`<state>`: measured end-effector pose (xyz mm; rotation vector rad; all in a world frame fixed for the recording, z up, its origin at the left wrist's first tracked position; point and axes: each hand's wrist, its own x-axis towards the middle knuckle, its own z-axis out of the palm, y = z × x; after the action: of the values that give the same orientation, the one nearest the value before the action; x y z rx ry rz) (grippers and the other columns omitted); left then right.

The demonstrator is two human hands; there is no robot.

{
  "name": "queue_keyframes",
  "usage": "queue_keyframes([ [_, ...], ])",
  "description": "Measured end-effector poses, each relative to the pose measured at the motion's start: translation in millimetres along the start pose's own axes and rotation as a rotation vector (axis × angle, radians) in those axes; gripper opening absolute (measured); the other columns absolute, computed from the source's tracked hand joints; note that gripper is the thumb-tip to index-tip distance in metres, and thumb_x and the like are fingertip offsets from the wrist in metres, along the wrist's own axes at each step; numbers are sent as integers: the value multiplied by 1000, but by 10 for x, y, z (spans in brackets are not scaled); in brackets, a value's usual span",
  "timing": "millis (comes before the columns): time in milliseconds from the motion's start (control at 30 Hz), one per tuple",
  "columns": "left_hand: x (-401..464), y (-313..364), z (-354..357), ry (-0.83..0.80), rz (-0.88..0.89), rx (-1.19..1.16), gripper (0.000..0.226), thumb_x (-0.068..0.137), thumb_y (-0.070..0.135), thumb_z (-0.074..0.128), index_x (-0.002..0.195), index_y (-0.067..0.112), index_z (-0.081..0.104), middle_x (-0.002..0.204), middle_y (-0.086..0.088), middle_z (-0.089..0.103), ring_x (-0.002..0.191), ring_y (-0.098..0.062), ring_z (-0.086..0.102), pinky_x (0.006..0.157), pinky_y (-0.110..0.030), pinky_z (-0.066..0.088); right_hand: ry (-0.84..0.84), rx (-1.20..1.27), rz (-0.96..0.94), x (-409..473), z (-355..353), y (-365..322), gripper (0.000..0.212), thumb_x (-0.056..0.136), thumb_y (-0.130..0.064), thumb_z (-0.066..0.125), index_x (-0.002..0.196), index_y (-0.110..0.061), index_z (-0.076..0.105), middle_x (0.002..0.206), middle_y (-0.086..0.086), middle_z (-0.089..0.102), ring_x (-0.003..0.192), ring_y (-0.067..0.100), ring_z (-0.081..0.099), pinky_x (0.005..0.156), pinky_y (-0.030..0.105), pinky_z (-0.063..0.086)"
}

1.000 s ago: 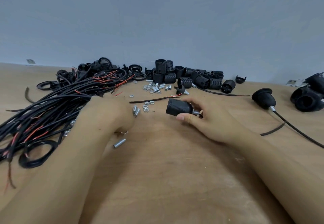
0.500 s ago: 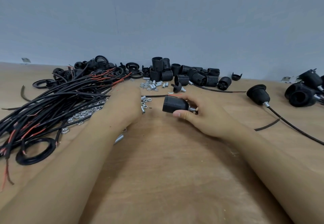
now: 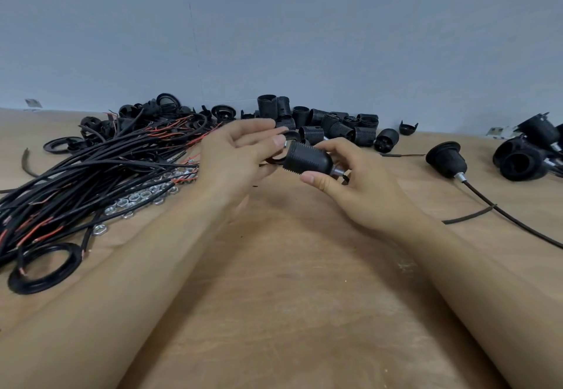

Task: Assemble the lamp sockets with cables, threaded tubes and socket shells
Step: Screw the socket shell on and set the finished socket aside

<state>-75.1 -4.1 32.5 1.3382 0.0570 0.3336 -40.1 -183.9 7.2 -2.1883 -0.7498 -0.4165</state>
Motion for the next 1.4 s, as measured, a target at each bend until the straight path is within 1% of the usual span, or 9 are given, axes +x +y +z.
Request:
queue_keyframes([
  [267,97,-155,-30,-245,-150,-136,13,93,10,60,82,7,66,109,-18,69,105,-28,66,103,-39,51,66,-20,-39,0,-64,36,31,83,-41,74,108,-30,59,90,-24,62,90,-7,59,71,5,40],
  [367,135,-184,-75,-342,-169,-135,19,86,13,60,95,-4,62,111,-24,66,107,-30,65,108,-41,46,77,-19,-98,-3,-110,58,33,81,-30,80,108,-23,62,91,-23,60,85,-8,56,68,3,38],
  [467,137,-200,-94,-340,-138,-113,25,76,15,65,98,3,60,93,-16,71,92,-27,70,98,-37,54,100,-56,-135,1,-128,54,39,75,-17,84,109,-16,65,99,-10,62,84,2,54,73,12,38],
  [600,122,-193,-114,-401,-94,-102,47,77,22,65,124,18,62,110,-15,73,97,-33,71,87,-36,59,130,-168,-257,-13,-114,4,38,76,-10,83,110,-4,66,96,1,57,79,19,55,66,33,50],
  [700,110,-188,-124,-421,-105,-56,50,79,31,61,126,13,62,106,-13,73,88,-33,72,81,-32,60,151,-230,-339,-22,-121,2,32,80,-6,78,110,-2,67,97,8,57,76,24,56,60,43,54],
  [1033,94,-177,-116,-381,-295,44,60,68,58,61,104,10,68,71,-19,71,63,-22,73,55,-22,57,221,-522,-504,-24,-14,-9,29,87,4,67,114,-5,70,102,21,60,77,35,57,54,40,50],
  [1133,92,-209,-130,-389,-293,11,51,73,48,64,106,10,71,82,-18,74,72,-24,74,63,-24,59,185,-329,-433,-17,-3,22,28,85,-5,73,113,-8,70,100,15,59,79,24,57,58,37,53],
  [1233,98,-198,-149,-404,-212,-21,42,78,40,64,110,15,72,97,-16,75,83,-25,71,74,-27,58,196,-9,-234,13,-77,93,42,78,-11,82,118,-13,68,104,5,63,87,6,58,66,12,49],
  [1400,63,-220,-65,-318,-159,-21,50,76,40,65,120,16,62,109,-16,72,90,-33,72,83,-40,60,142,149,-103,0,-50,118,41,82,-29,79,119,-29,61,108,-14,65,93,7,65,73,23,55],
])
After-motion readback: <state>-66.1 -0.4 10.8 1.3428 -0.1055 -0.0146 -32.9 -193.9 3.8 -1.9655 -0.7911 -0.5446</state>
